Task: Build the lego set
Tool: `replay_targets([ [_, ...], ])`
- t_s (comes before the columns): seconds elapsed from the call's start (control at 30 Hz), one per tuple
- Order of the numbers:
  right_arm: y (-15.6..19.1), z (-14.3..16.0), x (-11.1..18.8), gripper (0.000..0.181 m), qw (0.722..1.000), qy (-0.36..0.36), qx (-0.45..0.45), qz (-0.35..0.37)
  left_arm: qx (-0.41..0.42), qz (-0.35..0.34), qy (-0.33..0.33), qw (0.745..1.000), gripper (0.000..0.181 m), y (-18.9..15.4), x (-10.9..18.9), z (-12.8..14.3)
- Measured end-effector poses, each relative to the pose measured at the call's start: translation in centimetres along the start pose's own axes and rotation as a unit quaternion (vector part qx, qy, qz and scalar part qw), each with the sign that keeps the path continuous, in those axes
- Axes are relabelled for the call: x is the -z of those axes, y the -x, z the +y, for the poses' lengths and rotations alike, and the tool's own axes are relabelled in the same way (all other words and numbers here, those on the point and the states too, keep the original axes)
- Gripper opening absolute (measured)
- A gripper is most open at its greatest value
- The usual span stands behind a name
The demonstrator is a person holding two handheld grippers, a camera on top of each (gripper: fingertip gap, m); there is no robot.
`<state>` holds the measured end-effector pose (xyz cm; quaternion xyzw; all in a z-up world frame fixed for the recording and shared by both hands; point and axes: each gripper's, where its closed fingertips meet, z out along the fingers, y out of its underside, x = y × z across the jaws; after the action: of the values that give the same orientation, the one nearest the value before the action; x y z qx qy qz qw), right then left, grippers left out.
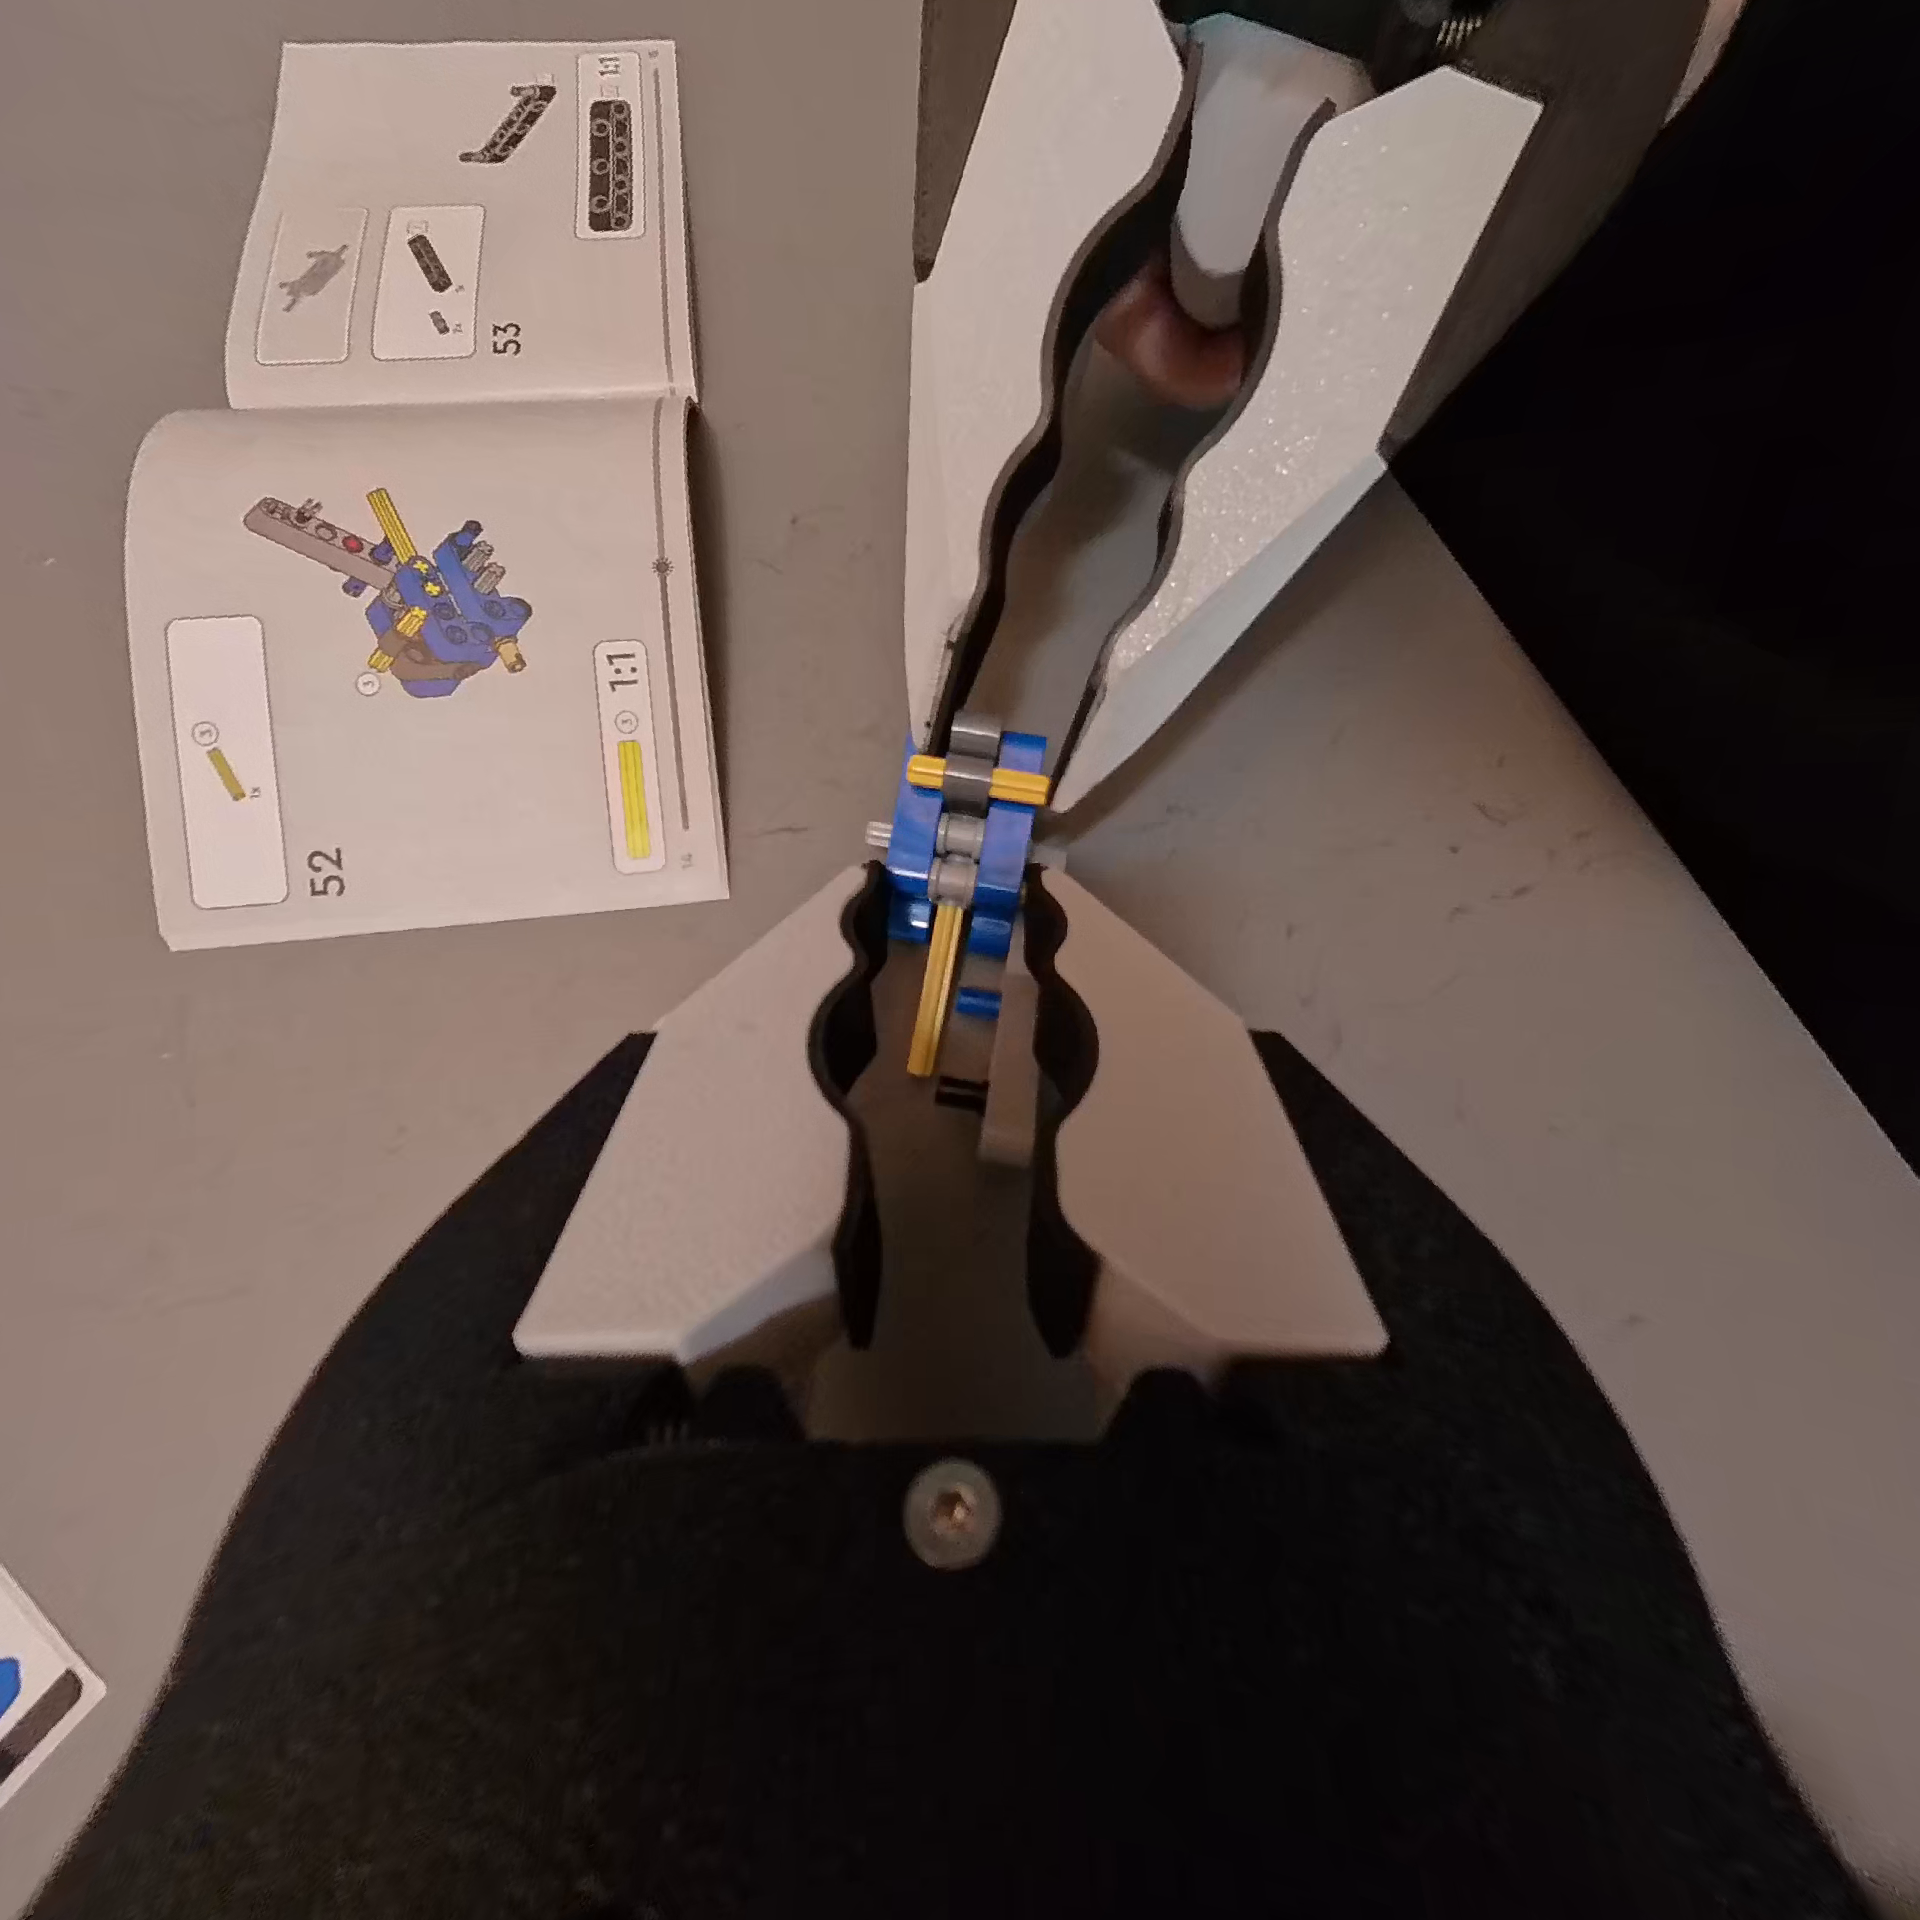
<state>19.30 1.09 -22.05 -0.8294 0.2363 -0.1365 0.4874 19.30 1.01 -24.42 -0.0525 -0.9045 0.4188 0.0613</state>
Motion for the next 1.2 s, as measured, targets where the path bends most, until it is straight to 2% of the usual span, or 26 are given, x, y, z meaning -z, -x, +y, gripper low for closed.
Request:
replay_targets([
  [0.77, 0.1, 0.0, 0.2, 0.016, 1.000, -0.001, 0.014, 0.000, -0.009, -0.001, -0.007, 1.000, 0.023, 0.0, -0.1, -0.1],
  [0.87, 0.5, 0.3, 0.9, 0.030, 0.999, 0.008, 0.011, -0.032, -0.021, 0.002, -0.014, 1.000, 0.023, -0.3, -0.3, -0.3],
  [1.07, -0.4, 2.3, 1.0, 0.048, 0.998, 0.058, 0.002, -0.035, -0.033, 0.006, -0.012, 0.999, 0.023, -0.5, -0.3, -0.3],
  [1.13, 0.2, 2.7, 0.6, 0.039, 0.996, 0.071, 0.022, -0.050, -0.034, 0.007, -0.012, 0.999, 0.023, -0.5, -0.3, -0.3],
  [1.2, 0.0, 2.6, 0.3, 0.025, 0.996, 0.072, 0.034, -0.033, -0.030, 0.003, -0.010, 0.999, 0.023, -0.4, -0.2, -0.2],
])
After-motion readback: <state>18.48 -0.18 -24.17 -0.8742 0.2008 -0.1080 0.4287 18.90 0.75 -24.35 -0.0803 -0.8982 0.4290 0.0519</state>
